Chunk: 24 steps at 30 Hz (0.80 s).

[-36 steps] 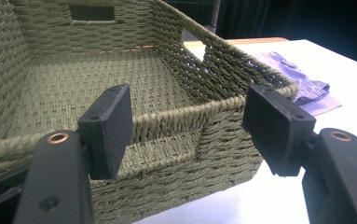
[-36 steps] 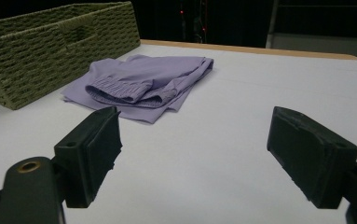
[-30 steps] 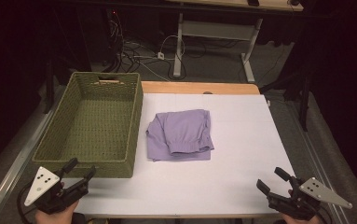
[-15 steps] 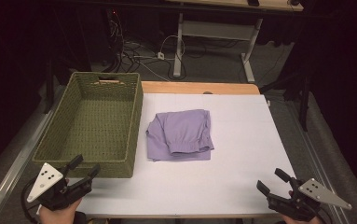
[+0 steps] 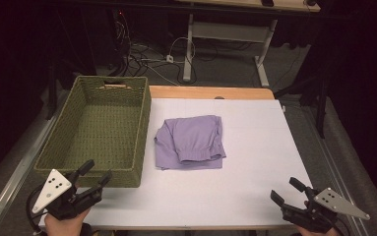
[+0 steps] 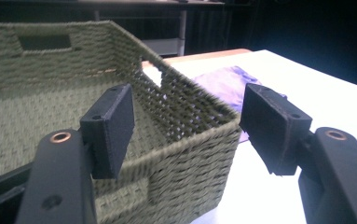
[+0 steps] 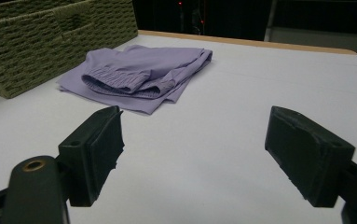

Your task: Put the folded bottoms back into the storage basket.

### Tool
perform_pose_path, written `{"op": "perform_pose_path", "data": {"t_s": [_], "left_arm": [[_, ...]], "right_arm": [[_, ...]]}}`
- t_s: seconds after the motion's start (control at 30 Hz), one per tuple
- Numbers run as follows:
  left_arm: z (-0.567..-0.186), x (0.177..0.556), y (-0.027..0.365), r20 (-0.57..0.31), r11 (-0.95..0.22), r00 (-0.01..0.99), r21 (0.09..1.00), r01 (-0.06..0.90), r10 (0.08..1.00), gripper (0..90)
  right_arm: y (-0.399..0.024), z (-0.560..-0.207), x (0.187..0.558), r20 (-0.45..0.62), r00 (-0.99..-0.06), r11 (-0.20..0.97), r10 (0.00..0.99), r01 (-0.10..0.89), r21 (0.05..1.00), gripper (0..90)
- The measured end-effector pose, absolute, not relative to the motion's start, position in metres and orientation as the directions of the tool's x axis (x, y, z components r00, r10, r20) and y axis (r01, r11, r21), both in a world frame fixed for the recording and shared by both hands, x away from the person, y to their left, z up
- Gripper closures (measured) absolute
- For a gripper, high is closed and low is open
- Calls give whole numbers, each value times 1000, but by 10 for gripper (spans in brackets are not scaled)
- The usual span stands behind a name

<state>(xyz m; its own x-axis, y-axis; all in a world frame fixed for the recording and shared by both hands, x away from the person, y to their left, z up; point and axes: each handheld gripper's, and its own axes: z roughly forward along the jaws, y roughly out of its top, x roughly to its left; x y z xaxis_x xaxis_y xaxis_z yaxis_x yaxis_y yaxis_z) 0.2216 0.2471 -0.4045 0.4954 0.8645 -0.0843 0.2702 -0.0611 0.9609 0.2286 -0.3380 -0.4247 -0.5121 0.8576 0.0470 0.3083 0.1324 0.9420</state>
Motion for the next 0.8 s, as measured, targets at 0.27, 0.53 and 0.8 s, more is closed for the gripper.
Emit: {"op": "perform_pose_path", "data": {"t_s": [0.27, 0.53, 0.8], "left_arm": [[-401, 226, 241, -91, -66, 515, 958, 278, 852, 329], [-394, 230, 238, -97, -67, 532, 958, 280, 841, 333], [-388, 237, 230, -108, -70, 561, 955, 287, 821, 332]], "right_arm": [[-337, -425, 230, 45, -515, 136, 856, 309, 941, 197], [-337, -425, 230, 45, -518, 137, 854, 308, 942, 198], [-337, -425, 231, 46, -516, 135, 856, 308, 942, 198]]}}
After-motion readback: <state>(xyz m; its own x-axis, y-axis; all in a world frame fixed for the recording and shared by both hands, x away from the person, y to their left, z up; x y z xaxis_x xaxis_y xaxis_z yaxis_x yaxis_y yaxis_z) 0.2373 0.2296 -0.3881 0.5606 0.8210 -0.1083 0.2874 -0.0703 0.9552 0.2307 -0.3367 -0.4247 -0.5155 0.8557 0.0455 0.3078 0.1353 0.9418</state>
